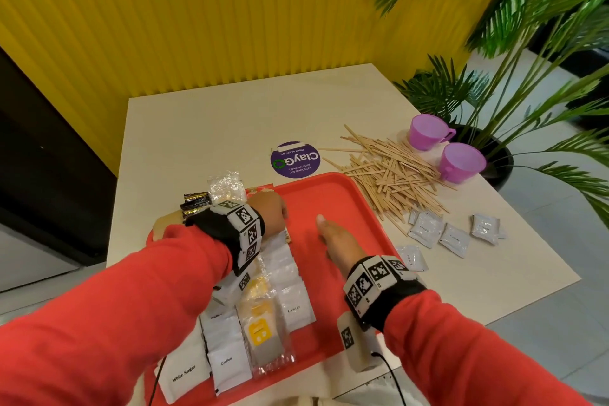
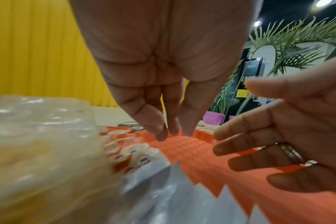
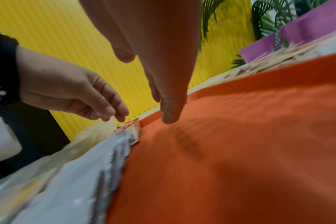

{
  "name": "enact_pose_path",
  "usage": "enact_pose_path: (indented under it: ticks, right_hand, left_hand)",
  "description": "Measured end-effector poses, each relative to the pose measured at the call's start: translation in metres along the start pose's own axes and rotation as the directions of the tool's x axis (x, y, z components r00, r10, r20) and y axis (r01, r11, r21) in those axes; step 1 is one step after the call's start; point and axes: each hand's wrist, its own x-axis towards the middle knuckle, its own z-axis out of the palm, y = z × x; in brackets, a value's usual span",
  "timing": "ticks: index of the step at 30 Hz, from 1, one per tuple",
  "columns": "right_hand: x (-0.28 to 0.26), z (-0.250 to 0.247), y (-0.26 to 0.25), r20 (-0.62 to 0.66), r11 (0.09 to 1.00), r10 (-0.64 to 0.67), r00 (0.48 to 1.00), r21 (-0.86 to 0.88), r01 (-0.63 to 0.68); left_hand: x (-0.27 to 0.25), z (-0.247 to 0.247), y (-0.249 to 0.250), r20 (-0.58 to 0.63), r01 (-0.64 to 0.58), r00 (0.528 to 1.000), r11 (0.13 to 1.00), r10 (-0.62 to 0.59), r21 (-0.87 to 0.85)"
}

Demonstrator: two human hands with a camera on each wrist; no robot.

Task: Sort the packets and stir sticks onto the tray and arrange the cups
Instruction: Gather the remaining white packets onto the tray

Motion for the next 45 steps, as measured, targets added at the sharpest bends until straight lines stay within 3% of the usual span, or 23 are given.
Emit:
enact_pose_path:
  ticks: [4, 8, 10, 12, 13, 20, 22, 24, 26, 28, 30, 31, 33, 34, 35, 37, 39, 40, 42, 45]
  right_hand:
    - [-0.001, -0.053, 0.006, -0.182, 0.972, -0.124, 0.975, -0.222, 0.082]
    - [0.003, -0.106, 0.026, -0.309, 0.864, -0.161, 0.937, -0.502, -0.017]
    - [0.004, -0.129, 0.041, -0.224, 0.723, -0.102, 0.969, -0.686, -0.082]
    - [0.003, -0.142, 0.054, -0.107, 0.519, -0.055, 0.993, -0.852, -0.063]
    - [0.003, -0.147, 0.057, -0.063, 0.462, -0.046, 0.997, -0.886, -0.035]
    - [-0.005, -0.173, 0.052, 0.123, 0.354, 0.038, 0.992, -0.930, 0.102]
    - [-0.006, -0.185, 0.053, 0.135, 0.426, 0.005, 0.991, -0.897, 0.120]
    - [-0.002, -0.201, 0.052, 0.111, 0.586, -0.048, 0.993, -0.802, 0.118]
    - [0.000, -0.217, 0.045, 0.076, 0.785, -0.107, 0.991, -0.605, 0.132]
    - [0.000, -0.229, 0.038, 0.052, 0.926, -0.146, 0.988, -0.345, 0.155]
    - [0.001, -0.236, 0.031, 0.066, 0.983, -0.138, 0.988, -0.109, 0.145]
    - [0.001, -0.238, 0.028, 0.069, 0.990, -0.138, 0.988, -0.032, 0.140]
    - [0.004, -0.241, 0.027, 0.043, 0.988, -0.145, 0.988, -0.038, 0.147]
    - [0.007, -0.243, 0.029, 0.020, 0.974, -0.165, 0.986, -0.154, 0.167]
    - [0.012, -0.246, 0.034, 0.024, 0.925, -0.190, 0.981, -0.332, 0.187]
    - [0.014, -0.247, 0.046, 0.118, 0.682, -0.140, 0.983, -0.708, 0.182]
    - [0.009, -0.246, 0.058, 0.192, 0.418, -0.028, 0.981, -0.889, 0.186]
    - [0.006, -0.246, 0.063, 0.216, 0.351, 0.006, 0.976, -0.915, 0.200]
    - [-0.001, -0.248, 0.066, 0.244, 0.307, 0.016, 0.970, -0.924, 0.227]
    - [-0.004, -0.250, 0.070, 0.270, 0.324, -0.005, 0.963, -0.911, 0.257]
  left_hand:
    - [0.003, 0.002, 0.038, -0.021, -0.077, 0.997, 0.996, 0.076, -0.050]
    - [0.011, 0.014, 0.079, 0.005, -0.115, 0.993, 0.989, 0.116, -0.096]
    - [0.014, 0.023, 0.102, 0.018, -0.123, 0.992, 0.985, 0.127, -0.124]
    - [0.018, 0.030, 0.123, 0.042, -0.137, 0.989, 0.979, 0.145, -0.148]
    - [0.020, 0.034, 0.132, 0.046, -0.142, 0.988, 0.978, 0.151, -0.154]
    - [0.035, 0.060, 0.179, 0.068, -0.101, 0.991, 0.973, 0.118, -0.208]
    - [0.038, 0.066, 0.190, 0.088, -0.090, 0.990, 0.969, 0.112, -0.229]
    - [0.041, 0.075, 0.199, 0.117, -0.112, 0.983, 0.961, 0.145, -0.252]
    - [0.039, 0.084, 0.209, 0.123, -0.179, 0.969, 0.953, 0.213, -0.243]
    - [0.039, 0.092, 0.221, 0.043, -0.285, 0.953, 0.934, 0.300, -0.216]
    - [0.040, 0.096, 0.233, -0.123, -0.374, 0.927, 0.887, 0.353, -0.269]
    - [0.040, 0.095, 0.238, -0.201, -0.366, 0.926, 0.885, 0.318, -0.287]
    - [0.042, 0.094, 0.242, -0.262, -0.249, 0.951, 0.910, 0.165, -0.332]
    - [0.044, 0.095, 0.241, -0.237, -0.164, 0.969, 0.906, 0.074, -0.389]
    - [0.045, 0.096, 0.239, -0.194, -0.086, 0.981, 0.897, 0.000, -0.433]
    - [0.048, 0.098, 0.235, -0.079, 0.031, 0.995, 0.912, -0.069, -0.409]
    - [0.052, 0.100, 0.235, 0.040, 0.094, 0.996, 0.951, -0.086, -0.294]
    - [0.053, 0.102, 0.235, 0.083, 0.109, 0.992, 0.968, -0.092, -0.227]
    - [0.054, 0.106, 0.237, 0.135, 0.122, 0.985, 0.983, -0.104, -0.136]
    - [0.055, 0.110, 0.240, 0.160, 0.145, 0.978, 0.986, -0.131, -0.083]
